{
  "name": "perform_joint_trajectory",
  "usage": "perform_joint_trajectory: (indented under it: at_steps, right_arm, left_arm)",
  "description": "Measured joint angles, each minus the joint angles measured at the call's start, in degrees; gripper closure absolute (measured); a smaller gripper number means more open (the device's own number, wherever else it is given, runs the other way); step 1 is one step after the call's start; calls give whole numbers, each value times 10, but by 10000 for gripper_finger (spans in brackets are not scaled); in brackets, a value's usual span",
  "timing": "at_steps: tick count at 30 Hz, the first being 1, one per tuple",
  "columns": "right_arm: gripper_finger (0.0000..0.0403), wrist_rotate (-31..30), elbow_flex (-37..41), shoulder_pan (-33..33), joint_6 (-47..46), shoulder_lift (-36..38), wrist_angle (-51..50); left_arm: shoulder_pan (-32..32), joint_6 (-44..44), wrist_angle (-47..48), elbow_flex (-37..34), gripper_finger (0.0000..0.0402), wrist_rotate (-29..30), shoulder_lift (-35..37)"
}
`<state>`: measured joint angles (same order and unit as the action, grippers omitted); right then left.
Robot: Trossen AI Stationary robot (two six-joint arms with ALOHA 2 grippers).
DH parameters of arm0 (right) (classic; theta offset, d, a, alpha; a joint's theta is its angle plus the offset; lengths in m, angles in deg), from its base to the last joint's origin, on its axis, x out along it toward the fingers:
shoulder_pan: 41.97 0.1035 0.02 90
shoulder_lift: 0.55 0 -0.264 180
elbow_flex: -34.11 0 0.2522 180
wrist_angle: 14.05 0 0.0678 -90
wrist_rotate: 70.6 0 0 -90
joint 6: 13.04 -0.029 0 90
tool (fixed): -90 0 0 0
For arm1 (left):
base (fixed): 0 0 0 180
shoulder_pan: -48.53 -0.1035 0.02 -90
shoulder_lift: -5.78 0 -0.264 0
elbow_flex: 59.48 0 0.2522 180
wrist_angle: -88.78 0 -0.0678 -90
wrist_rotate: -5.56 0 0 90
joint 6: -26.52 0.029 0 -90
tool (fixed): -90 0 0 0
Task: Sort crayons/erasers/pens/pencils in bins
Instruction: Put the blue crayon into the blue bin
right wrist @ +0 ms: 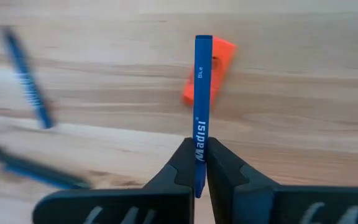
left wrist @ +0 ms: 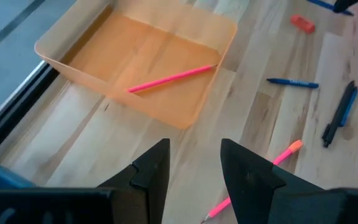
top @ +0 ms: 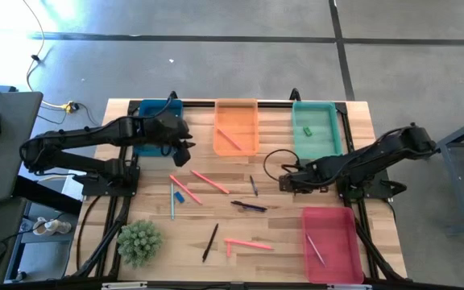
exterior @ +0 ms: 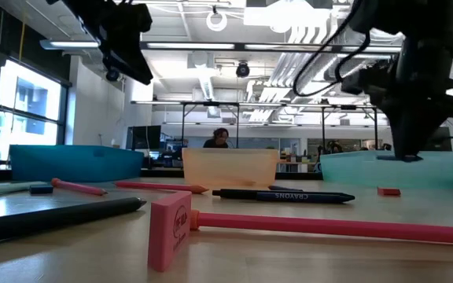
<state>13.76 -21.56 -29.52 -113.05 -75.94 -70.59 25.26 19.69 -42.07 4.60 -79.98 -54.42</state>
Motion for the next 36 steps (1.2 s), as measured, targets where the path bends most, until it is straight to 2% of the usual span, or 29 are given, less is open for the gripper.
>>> perform_joint_trajectory:
  at_steps: [9, 17, 21, 31, 36]
  right_arm:
    - [400, -55, 0, 0, 79, 29, 121]
    - [400, -84, 0, -21, 186, 28, 241]
    - [400, -86, -1, -35, 239, 28, 301]
    - [400, -92, -1, -66, 371, 28, 446]
    - [400, -92, -1, -77, 444, 28, 535]
  left_arm:
    - [-39, -9, -32, 0, 270, -67, 0]
    - [-57, -27, -60, 0, 270, -125, 0]
    - [-61, -30, -59, 0, 266, -130, 0]
    - [-61, -42, -60, 0, 189, -128, 0]
    - [-60, -87, -98, 0, 169, -162, 0]
